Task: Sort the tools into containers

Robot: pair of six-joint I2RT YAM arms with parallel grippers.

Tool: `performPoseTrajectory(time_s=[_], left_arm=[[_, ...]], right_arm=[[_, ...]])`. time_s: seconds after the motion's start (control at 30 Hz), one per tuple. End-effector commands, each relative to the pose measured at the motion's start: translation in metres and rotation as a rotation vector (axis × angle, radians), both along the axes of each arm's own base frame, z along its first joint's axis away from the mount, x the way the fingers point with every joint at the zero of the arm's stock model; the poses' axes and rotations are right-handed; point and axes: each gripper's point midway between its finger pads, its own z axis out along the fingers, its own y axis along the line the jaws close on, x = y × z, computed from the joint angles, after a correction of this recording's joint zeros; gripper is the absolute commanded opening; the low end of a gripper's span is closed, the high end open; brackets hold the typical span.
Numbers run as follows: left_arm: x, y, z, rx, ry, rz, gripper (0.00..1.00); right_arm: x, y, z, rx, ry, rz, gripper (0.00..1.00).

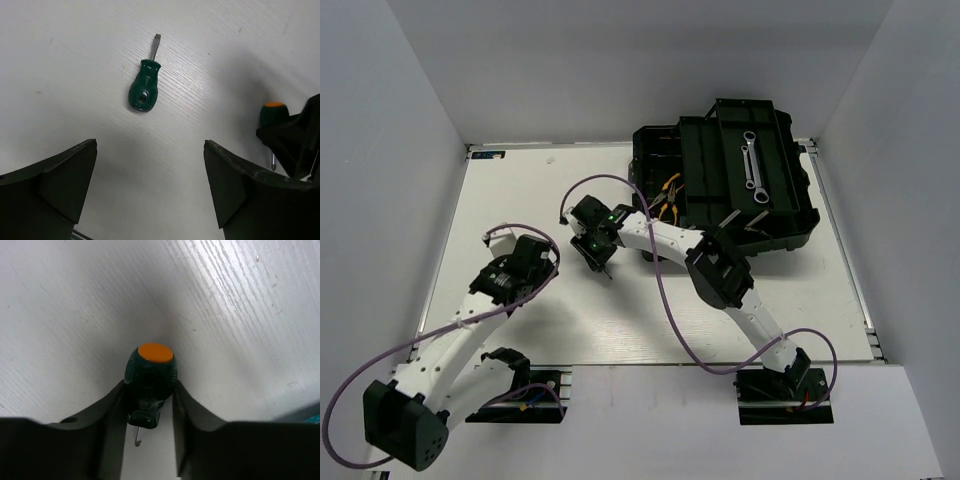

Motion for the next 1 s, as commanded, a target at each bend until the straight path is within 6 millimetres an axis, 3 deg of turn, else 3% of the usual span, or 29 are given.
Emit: performPoseTrajectory(time_s=[0.0,0.03,0.1,0.2,0.23,0.3,0.33,0.47,0.53,0.57,0.63,0.67,0.8,0.83,0.97], left_arm=[[0.012,-0.007,-0.012,-0.037,0.02,0.001,0.98],[0.015,-0.01,-0.014,-0.046,0.022,-0.005,0.98],[0.02,-0.009,-0.023,-0.041,0.056,-0.001,0.98],[0.031,-0.007,-0.026,-0.021,0.083,0.007,0.98],[0.035,-0.01,-0.025,-0.029,0.086,0.001,0.98],[0.038,-0.004,-0.027,-0.014,0.101,0.009,0.98],[0.041,-0.007,-0.026,-0.021,0.103,0.004,0.98],[0.046,0.001,-0.021,-0.006,0.102,0.012,0.98],[0.049,0.005,-0.016,0.012,0.097,0.01,0.98],[0.049,0.011,-0.018,0.031,0.109,0.02,0.98],[0.048,0.015,-0.024,0.055,0.142,0.01,0.98],[0.048,0.019,-0.027,0.062,0.156,0.017,0.98],[0.056,0.019,-0.033,0.069,0.191,-0.017,0.98],[0.06,0.021,-0.035,0.078,0.193,-0.036,0.98],[0.065,0.021,-0.052,0.091,0.284,-0.1,0.98]], right_arm=[[-0.005,-0.002,-0.005,-0.023,0.004,-0.006,0.29],[-0.005,-0.004,-0.005,-0.026,0.007,-0.005,0.13],[-0.005,-0.004,0.011,-0.001,0.011,-0.002,0.0],[0.004,-0.008,0.061,0.063,-0.026,0.003,0.0],[0.004,-0.008,0.101,0.122,-0.071,0.016,0.0],[0.016,-0.016,0.13,0.166,-0.106,-0.001,0.0],[0.015,-0.019,0.165,0.217,-0.153,0.003,0.0],[0.028,-0.04,0.209,0.271,-0.222,-0.037,0.0],[0.038,-0.053,0.222,0.257,-0.272,-0.067,0.0],[0.042,-0.065,0.241,0.261,-0.33,-0.087,0.0],[0.058,-0.08,0.257,0.252,-0.417,-0.119,0.0],[0.071,-0.099,0.277,0.219,-0.516,-0.181,0.0],[0.104,-0.147,0.298,0.095,-0.673,-0.298,0.0],[0.116,-0.171,0.295,0.047,-0.674,-0.35,0.0],[0.135,-0.209,0.27,-0.011,-0.622,-0.433,0.0]])
